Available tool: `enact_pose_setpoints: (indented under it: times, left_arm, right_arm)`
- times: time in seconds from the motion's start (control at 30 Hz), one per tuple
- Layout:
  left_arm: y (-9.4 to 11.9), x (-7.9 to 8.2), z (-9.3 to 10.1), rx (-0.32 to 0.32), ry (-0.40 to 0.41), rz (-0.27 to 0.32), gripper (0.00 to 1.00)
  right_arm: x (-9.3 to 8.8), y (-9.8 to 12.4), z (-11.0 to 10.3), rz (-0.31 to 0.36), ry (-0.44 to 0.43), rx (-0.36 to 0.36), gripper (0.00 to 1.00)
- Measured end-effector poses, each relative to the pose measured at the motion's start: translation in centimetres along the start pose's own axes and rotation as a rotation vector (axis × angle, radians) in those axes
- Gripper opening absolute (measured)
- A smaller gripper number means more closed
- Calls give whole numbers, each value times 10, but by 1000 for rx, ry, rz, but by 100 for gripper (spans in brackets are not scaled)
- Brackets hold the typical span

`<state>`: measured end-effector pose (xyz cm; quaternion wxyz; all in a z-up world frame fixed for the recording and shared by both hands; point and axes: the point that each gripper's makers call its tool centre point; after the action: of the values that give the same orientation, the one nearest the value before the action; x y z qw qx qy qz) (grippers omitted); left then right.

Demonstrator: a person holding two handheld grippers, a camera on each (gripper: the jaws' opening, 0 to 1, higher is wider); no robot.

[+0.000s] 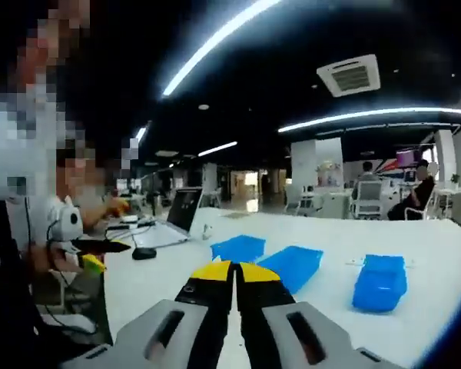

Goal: Pick up the resistors one by one and place each resistor into its matching bin, sorting the parts by color and model until every resistor is separated into the correct bin for its type

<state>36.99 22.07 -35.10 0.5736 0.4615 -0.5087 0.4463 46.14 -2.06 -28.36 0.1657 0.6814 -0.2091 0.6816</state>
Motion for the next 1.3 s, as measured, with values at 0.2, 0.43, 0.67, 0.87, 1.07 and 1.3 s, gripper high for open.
enact_pose_setpoints:
  times: [0.2, 0.43, 0.67, 0.87, 1.07, 1.3]
  left_arm:
    - [3, 3, 0, 5, -15, 0, 72]
    - [7, 3, -1, 25, -14, 8, 72]
    - [11, 5, -10, 68, 2, 19, 72]
    - [12, 1, -17, 116, -1, 9, 72]
    - [14, 2, -25, 171, -44, 3, 72]
    - [13, 4, -30, 196, -39, 4, 72]
  right_arm:
    - [10, -26, -12, -8, 57, 52, 5]
    - [20, -105, -8, -16, 49, 156, 5]
    - [13, -204, 12, -55, 39, 218, 5]
    - [-1, -287, 28, -94, 29, 207, 5]
    - [-28, -341, 38, -166, 27, 158, 5]
    - [-49, -377, 38, -223, 52, 133, 5]
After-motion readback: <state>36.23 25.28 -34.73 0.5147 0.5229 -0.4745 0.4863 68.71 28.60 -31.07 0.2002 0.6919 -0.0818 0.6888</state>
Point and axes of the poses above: the point that each gripper's makers call its tool centre point, and the gripper's own axes: y roughly backward along the fingers, z roughly to its right, x roughly out of its top, and after that the axes turned 11 degrees about x, right-handed
